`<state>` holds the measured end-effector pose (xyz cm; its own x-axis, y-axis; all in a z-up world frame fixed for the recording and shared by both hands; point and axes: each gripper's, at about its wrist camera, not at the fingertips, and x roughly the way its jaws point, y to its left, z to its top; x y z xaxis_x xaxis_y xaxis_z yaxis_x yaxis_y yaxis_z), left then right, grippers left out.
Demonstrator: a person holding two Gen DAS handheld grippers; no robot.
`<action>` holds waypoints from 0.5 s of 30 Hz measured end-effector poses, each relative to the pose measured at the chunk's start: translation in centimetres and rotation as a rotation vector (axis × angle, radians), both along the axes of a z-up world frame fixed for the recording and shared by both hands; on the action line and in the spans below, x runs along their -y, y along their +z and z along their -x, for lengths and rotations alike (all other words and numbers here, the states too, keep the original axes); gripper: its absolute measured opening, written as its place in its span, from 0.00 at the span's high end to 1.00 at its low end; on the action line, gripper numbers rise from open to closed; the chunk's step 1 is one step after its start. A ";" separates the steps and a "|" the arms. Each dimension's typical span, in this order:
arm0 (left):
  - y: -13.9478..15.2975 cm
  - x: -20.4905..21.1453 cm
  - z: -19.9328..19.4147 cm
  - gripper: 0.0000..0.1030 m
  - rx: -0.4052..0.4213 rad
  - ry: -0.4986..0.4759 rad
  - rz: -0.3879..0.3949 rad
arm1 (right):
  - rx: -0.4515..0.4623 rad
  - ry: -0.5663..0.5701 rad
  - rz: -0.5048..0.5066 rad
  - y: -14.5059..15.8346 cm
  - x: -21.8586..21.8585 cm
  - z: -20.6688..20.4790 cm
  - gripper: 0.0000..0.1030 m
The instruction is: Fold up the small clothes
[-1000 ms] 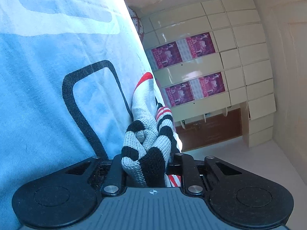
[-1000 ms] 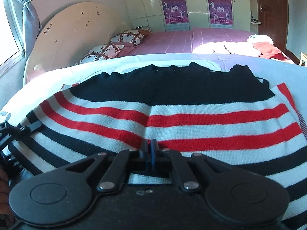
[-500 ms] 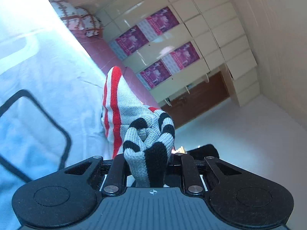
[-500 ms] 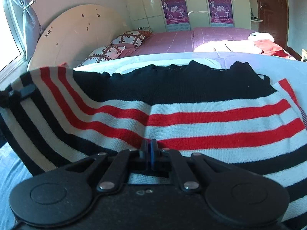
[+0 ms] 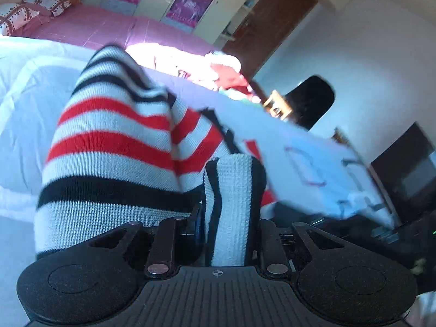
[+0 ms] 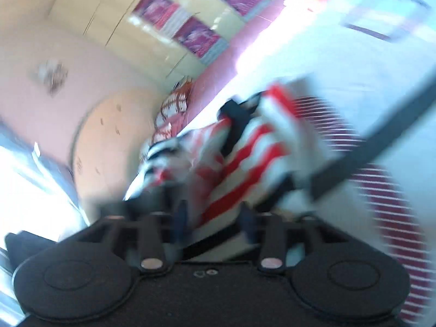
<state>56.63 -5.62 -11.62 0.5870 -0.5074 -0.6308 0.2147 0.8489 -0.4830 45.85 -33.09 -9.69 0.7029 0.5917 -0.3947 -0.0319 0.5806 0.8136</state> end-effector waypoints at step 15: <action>4.4 -11.5 9.4 0.00 0.167 0.263 0.053 | -0.058 0.121 -0.181 0.1 1.0 0.7 0.33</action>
